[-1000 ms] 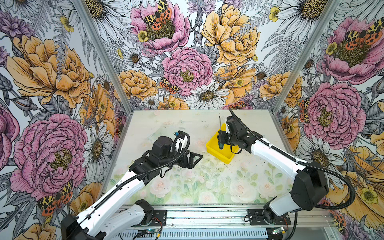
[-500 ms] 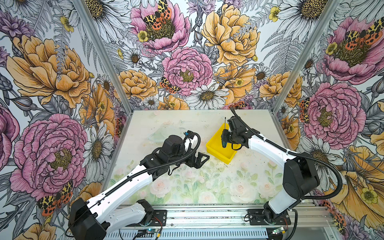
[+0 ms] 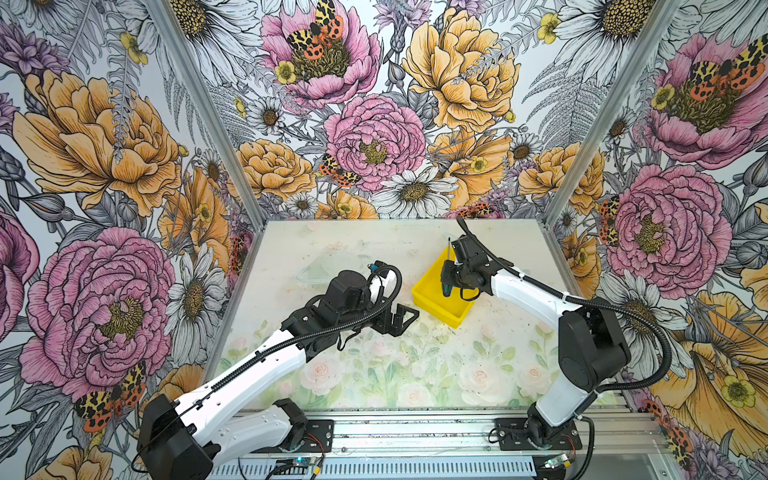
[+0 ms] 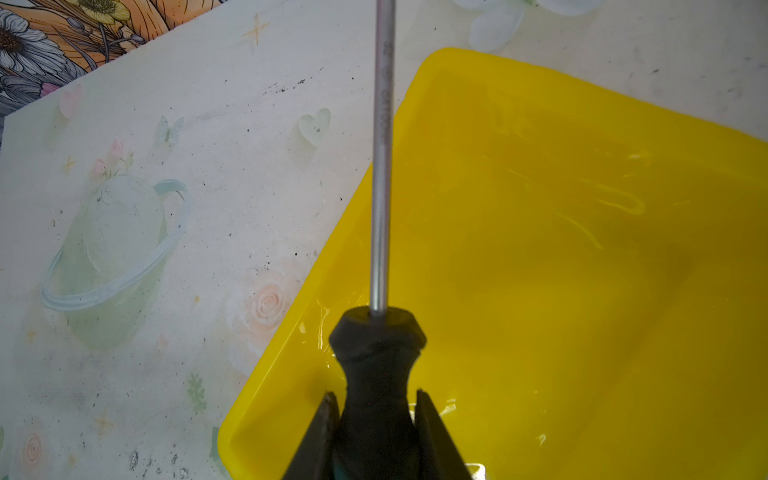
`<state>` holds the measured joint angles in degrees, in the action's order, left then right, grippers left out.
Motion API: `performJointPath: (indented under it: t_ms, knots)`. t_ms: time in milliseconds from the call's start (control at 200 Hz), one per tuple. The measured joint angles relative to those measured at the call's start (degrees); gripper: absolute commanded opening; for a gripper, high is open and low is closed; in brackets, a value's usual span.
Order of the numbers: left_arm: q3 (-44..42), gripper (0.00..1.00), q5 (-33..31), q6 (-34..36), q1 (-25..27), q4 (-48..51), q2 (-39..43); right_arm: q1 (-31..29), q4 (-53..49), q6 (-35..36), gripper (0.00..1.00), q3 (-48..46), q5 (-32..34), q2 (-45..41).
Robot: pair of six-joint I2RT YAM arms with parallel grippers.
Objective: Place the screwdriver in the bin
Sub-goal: 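Lower the screwdriver into the yellow bin and open the right gripper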
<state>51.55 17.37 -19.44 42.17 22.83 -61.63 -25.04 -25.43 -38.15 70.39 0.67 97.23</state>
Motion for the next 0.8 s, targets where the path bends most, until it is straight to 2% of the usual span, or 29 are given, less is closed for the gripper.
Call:
performJointPath:
  t_ms: [801]
  knots:
    - [0.00,0.99,0.00,0.37,-0.02,-0.44,-0.52,0.37,1.22,0.04,0.00,-1.73,1.07,5.44]
